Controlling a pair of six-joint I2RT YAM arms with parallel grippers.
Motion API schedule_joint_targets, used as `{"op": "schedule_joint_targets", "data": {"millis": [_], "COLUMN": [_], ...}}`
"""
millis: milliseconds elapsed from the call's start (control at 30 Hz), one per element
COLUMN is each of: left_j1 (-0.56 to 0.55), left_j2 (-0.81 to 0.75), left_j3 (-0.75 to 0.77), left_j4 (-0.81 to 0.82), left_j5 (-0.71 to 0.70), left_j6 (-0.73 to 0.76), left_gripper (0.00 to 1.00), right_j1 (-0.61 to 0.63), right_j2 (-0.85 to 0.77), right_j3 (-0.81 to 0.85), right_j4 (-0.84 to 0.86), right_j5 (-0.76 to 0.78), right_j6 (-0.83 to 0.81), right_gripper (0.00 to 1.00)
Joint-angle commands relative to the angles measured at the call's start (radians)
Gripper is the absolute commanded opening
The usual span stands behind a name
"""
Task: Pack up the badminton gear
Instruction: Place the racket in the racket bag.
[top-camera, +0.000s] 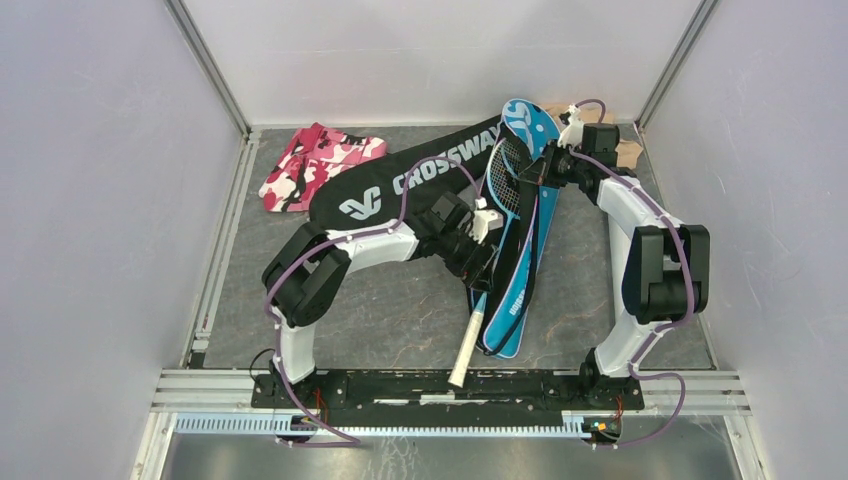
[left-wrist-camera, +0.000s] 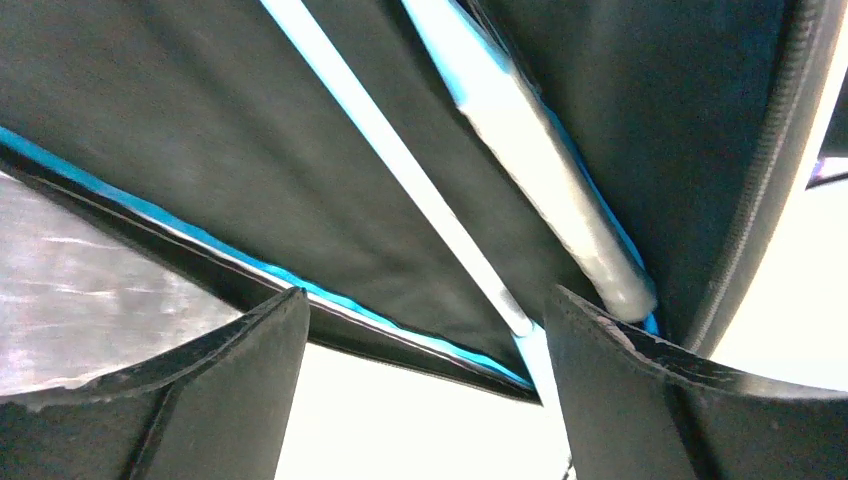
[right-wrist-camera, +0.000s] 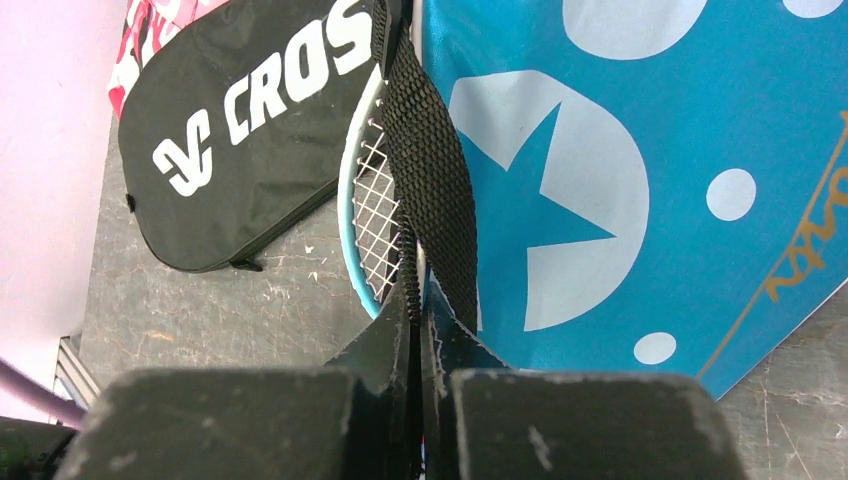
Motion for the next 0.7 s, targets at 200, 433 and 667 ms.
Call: {"op": "schedule_joint_targets", "data": {"millis": [200,433,667], "left_j1": [-0.002,-0.001,0.002], "left_j2": [0.003,0.026,0.064], "left_j3": [-0.097,-0.110,-0.028], "left_j4": [0.186,0.307,0.317], "left_j5": [0.296,0.336,0.307], "left_j6": [-0.168,-0.274,-0.335], "left_gripper": [0.73,0.40,0.02], "right_j1": [-0.012,-0.012,-0.012], "right_j2": [0.000,0.006,0.019], "right_j3": [0.050,0.028,0.043], "right_j4": [0.050,0.050,-0.014], "right_j5": [-0.052,-0.088,-0.126], "right_j6": [-0.029,-0.047,-0.118], "right_gripper": [0.00,0.00,0.00]}}
